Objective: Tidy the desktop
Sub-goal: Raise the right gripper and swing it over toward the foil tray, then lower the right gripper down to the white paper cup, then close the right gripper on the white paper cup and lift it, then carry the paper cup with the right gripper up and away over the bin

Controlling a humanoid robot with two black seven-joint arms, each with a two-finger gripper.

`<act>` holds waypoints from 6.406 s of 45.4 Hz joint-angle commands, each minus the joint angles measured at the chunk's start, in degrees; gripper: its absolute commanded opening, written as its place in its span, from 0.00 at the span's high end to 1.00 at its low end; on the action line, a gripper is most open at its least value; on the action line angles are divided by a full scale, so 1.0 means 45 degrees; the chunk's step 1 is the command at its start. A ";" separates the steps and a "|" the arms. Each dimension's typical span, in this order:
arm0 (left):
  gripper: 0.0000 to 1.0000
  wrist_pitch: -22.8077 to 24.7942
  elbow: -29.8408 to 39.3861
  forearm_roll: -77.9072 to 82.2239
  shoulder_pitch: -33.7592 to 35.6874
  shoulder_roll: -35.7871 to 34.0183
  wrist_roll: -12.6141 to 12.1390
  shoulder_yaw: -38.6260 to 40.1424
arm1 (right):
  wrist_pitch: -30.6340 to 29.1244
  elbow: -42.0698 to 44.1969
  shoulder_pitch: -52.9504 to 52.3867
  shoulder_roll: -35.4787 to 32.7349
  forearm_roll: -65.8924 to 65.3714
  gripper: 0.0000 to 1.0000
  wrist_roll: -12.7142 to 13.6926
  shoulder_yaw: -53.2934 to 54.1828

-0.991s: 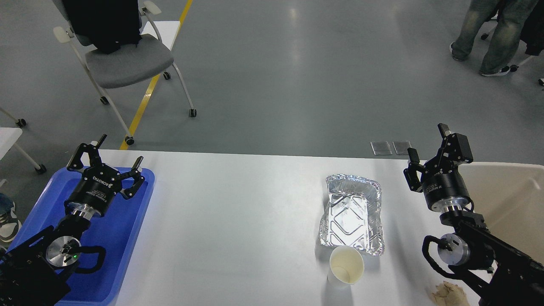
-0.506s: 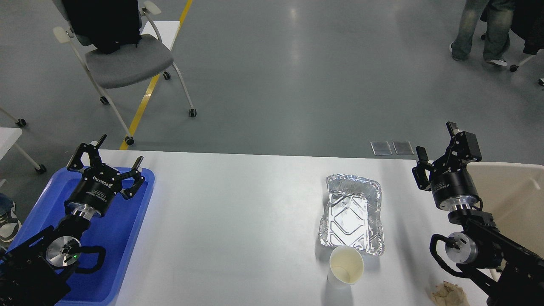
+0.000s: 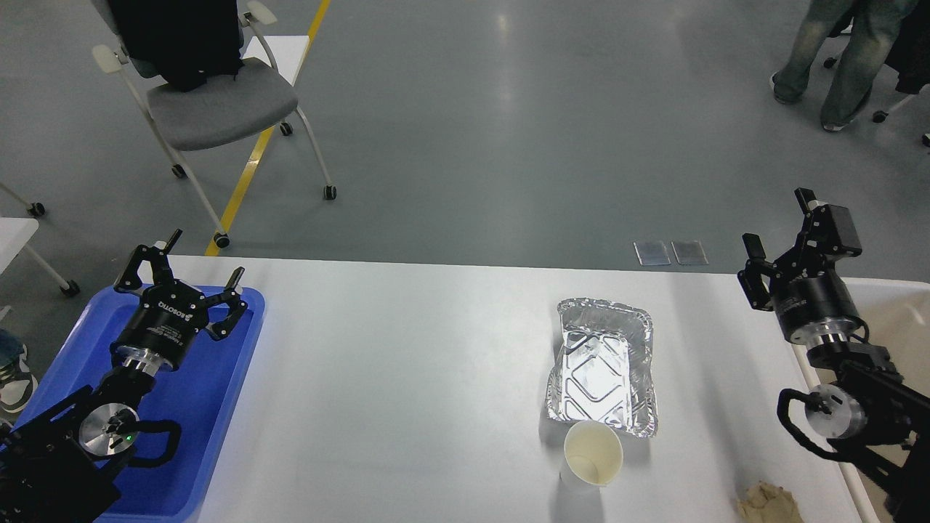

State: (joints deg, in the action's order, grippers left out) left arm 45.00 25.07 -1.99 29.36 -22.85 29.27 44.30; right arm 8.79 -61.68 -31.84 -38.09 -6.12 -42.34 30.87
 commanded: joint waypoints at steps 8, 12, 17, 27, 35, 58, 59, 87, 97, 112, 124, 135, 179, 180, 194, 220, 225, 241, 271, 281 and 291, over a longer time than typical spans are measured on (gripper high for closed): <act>0.01 0.0000 -0.0004 0.0013 -0.0001 0.0000 0.0000 -0.0001 | -0.0214 -0.1702 -0.7704 -0.4425 0.3548 0.00 0.0074 -1.0916; 0.01 0.0000 -0.0004 0.0013 -0.0001 0.0000 0.0000 0.0019 | -0.0253 -0.2230 -0.9716 -0.4699 0.3548 0.00 0.0190 -1.3319; 0.01 0.0000 0.0016 0.0013 -0.0001 0.0000 0.0000 0.0019 | -0.0506 -0.2445 -1.2002 -0.4622 0.3451 0.00 0.1009 -1.6230; 0.01 0.0000 -0.0004 0.0013 -0.0001 0.0000 0.0000 0.0019 | -0.1015 -0.2817 -1.6181 -0.2828 0.1655 0.00 0.1773 -2.2537; 0.01 0.0000 -0.0004 0.0013 -0.0001 0.0000 0.0000 0.0019 | -0.1171 -0.2875 -1.8196 -0.0347 0.0913 0.00 0.1715 -2.6428; 0.01 0.0000 -0.0004 -0.0007 -0.0001 0.0000 0.0000 0.0019 | -0.3319 -0.4066 -2.1321 0.3619 -0.7446 0.00 0.1715 -2.7329; 0.01 0.0000 -0.0004 -0.0007 -0.0001 0.0000 0.0000 0.0019 | -0.3417 -0.4086 -2.1380 0.3795 -0.7642 0.00 0.1715 -2.7329; 0.01 0.0000 -0.0004 -0.0007 -0.0001 0.0000 0.0000 0.0019 | -0.5194 -0.4887 -2.1459 0.6824 -0.9069 0.00 0.1637 -2.5396; 0.01 0.0000 -0.0004 -0.0007 -0.0001 0.0000 -0.0019 0.0019 | -0.6345 -0.4848 -2.1518 0.6785 -0.6713 0.00 0.1792 -2.4693; 0.01 0.0000 -0.0004 -0.0007 -0.0001 0.0000 0.0000 0.0038 | -0.7558 -0.4867 -2.1322 0.6902 0.0012 0.00 0.3276 -2.5648; 0.01 0.0000 -0.0004 -0.0026 -0.0001 0.0000 -0.0019 0.0038 | -0.7071 -0.5706 -2.1049 0.7039 0.0345 0.00 0.3980 -2.6743; 0.01 0.0000 -0.0004 -0.0007 -0.0020 0.0000 0.0000 0.0038 | -0.5823 -0.6176 -1.9763 0.7896 0.0636 0.00 0.4058 -2.6587; 0.01 0.0000 -0.0004 -0.0007 -0.0020 0.0000 0.0000 0.0097 | -0.1719 -0.5532 -1.4702 0.8464 0.0989 0.00 0.4136 -2.5493; 0.01 0.0000 -0.0004 -0.0007 -0.0020 0.0000 0.0000 0.0097 | -0.1699 -0.5493 -1.4663 0.8464 0.0989 0.00 0.4136 -2.5493; 0.01 0.0000 -0.0004 -0.0026 -0.0040 0.0000 0.0000 0.0097 | -0.0840 -0.5141 -1.3745 0.8464 0.1009 0.01 0.4117 -2.5474; 0.01 0.0000 -0.0004 -0.0026 -0.0040 0.0000 0.0000 0.0097 | 0.0567 -0.4770 -1.2728 0.8464 0.0092 0.84 0.4097 -2.5297; 0.01 0.0000 -0.0004 -0.0026 -0.0040 0.0000 0.0000 0.0097 | 0.0372 -0.4809 -1.2787 0.8464 -0.0026 1.00 0.4097 -2.5435; 0.01 0.0000 -0.0004 -0.0007 -0.0040 0.0000 0.0000 0.0116 | 0.0352 -0.4906 -1.3197 0.8464 -0.0046 1.00 0.3980 -2.5454; 0.01 0.0000 -0.0004 -0.0026 -0.0039 0.0000 0.0000 0.0097 | -0.3395 -0.6156 -1.9308 0.6161 -0.0632 1.00 0.3668 -2.4752; 0.01 0.0000 -0.0004 -0.0026 -0.0020 0.0000 0.0000 0.0077 | -0.5701 -0.6098 -2.1984 0.5281 -0.0632 1.00 0.3687 -2.4029; 0.01 0.0000 -0.0004 -0.0026 -0.0020 0.0000 0.0000 0.0077 | -0.6738 -0.5884 -2.3568 0.4988 -0.0456 1.00 0.3687 -2.3209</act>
State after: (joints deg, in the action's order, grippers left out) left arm 45.00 25.05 -2.11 29.27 -22.85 29.26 44.68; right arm -15.25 -88.88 -129.21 -13.37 -8.74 -25.70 -77.16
